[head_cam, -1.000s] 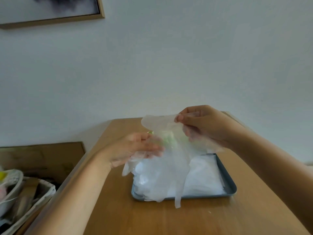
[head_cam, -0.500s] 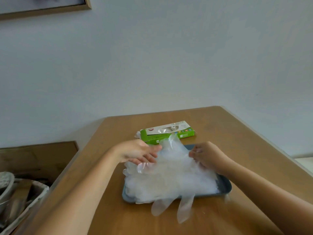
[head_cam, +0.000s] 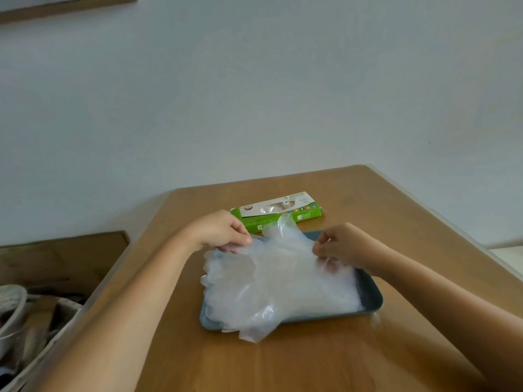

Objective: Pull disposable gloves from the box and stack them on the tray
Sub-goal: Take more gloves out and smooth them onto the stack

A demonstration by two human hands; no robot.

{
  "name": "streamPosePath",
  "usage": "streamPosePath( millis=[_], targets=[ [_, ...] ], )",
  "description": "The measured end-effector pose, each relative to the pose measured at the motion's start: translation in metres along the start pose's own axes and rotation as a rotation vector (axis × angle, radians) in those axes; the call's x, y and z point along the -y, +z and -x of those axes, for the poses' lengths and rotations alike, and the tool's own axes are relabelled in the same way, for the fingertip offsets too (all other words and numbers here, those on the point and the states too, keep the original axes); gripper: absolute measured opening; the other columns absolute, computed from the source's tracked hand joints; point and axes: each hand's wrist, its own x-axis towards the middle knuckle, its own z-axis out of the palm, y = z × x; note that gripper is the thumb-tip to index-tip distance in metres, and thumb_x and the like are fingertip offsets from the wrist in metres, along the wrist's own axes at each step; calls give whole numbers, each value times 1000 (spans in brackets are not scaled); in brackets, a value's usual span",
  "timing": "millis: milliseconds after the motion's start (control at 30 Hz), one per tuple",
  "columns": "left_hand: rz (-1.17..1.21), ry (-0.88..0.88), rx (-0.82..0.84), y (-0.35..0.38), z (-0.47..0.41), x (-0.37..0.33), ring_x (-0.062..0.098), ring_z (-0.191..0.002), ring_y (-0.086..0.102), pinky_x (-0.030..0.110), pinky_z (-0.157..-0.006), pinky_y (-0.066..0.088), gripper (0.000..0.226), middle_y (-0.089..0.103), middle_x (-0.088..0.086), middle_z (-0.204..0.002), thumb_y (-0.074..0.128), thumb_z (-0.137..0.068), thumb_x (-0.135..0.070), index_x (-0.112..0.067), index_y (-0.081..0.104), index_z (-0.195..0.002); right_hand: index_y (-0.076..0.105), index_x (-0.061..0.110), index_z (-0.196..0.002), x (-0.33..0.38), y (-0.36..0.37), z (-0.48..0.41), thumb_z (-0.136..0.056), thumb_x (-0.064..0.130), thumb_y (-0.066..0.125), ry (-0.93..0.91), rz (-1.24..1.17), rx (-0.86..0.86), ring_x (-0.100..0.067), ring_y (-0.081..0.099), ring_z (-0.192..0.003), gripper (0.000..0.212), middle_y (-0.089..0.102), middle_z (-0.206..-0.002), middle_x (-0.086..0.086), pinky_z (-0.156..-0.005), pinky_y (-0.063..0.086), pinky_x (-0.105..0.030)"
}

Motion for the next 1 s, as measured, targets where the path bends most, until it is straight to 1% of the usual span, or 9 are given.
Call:
streamPosePath(
  millis=[133, 233, 333, 433, 600, 700, 833, 933, 1000],
  targets=[
    [-78, 31, -205, 4, -14, 6, 14, -61, 58, 28, -67, 48, 15, 63, -1, -64, 72, -82, -8, -19, 69, -72, 67, 10, -81, -4, 2, 0, -81, 1, 65, -57, 59, 40, -14, 61, -60, 9, 69, -79, -5, -57, 52, -21],
    [-318, 15, -379, 15, -12, 6, 23, -99, 61, 31, -87, 46, 24, 64, 3, -103, 73, -82, -18, -16, 67, -105, 66, 10, -87, -4, 4, -3, -82, 3, 66, -94, 115, 18, -11, 59, -58, 9, 68, -84, -4, -52, 51, -17],
    [-408, 238, -491, 35, 5, -11, 19, -113, 54, 28, -94, 39, 36, 56, 1, -122, 67, -85, -19, -17, 60, -121, 66, 15, -89, -7, 2, -5, -82, 3, 65, -113, 159, 38, -9, 57, -58, 14, 69, -82, 2, -49, 46, -14],
    [-381, 422, -301, 66, 20, -17, 11, -111, 55, 20, -96, 37, 33, 58, -5, -121, 69, -85, -20, -19, 62, -117, 65, 23, -88, -7, -5, -7, -80, 5, 67, -127, 202, 84, -14, 64, -75, 19, 70, -80, 9, -64, 52, -20],
    [-297, 427, -150, 92, 24, -2, 8, -86, 62, 20, -78, 47, 10, 67, -5, -94, 70, -85, -25, -18, 68, -92, 56, 22, -104, -1, -9, -12, -79, 25, 76, -144, 247, 129, -18, 62, -96, 32, 65, -101, 2, -88, 49, -30],
    [-270, 464, -166, 92, 22, 1, 5, -83, 62, 21, -78, 48, 9, 67, -6, -90, 72, -84, -24, -17, 68, -87, 58, 27, -96, 7, -5, -18, -86, 7, 66, -315, 215, 200, -17, 64, -97, 24, 68, -102, 1, -86, 51, -25],
    [-259, 555, -160, 91, 19, 7, 1, -94, 57, 17, -88, 43, 16, 64, -9, -100, 71, -85, -27, -18, 69, -98, 68, 25, -116, 7, 9, -33, -90, -8, 45, -435, 321, 236, -16, 58, -113, 48, 65, -121, 6, -95, 45, -22],
    [-249, 524, -117, 91, 18, 15, -2, -120, 45, 14, -104, 32, 38, 54, -13, -130, 60, -92, -38, -26, 57, -128, 37, 24, -146, -1, 12, -40, -97, 16, 50, -425, 542, 11, -25, 23, -142, 51, 22, -158, -1, -112, 21, -29],
    [-315, 451, -78, 92, 15, 20, 1, -138, 27, 21, -115, 18, 54, 34, -15, -150, 49, -95, -47, -29, 38, -144, 15, 26, -152, -8, 18, -28, -97, 36, 48, -488, 677, -91, -19, -5, -147, 65, -10, -160, 4, -119, 5, -32]
  ],
)
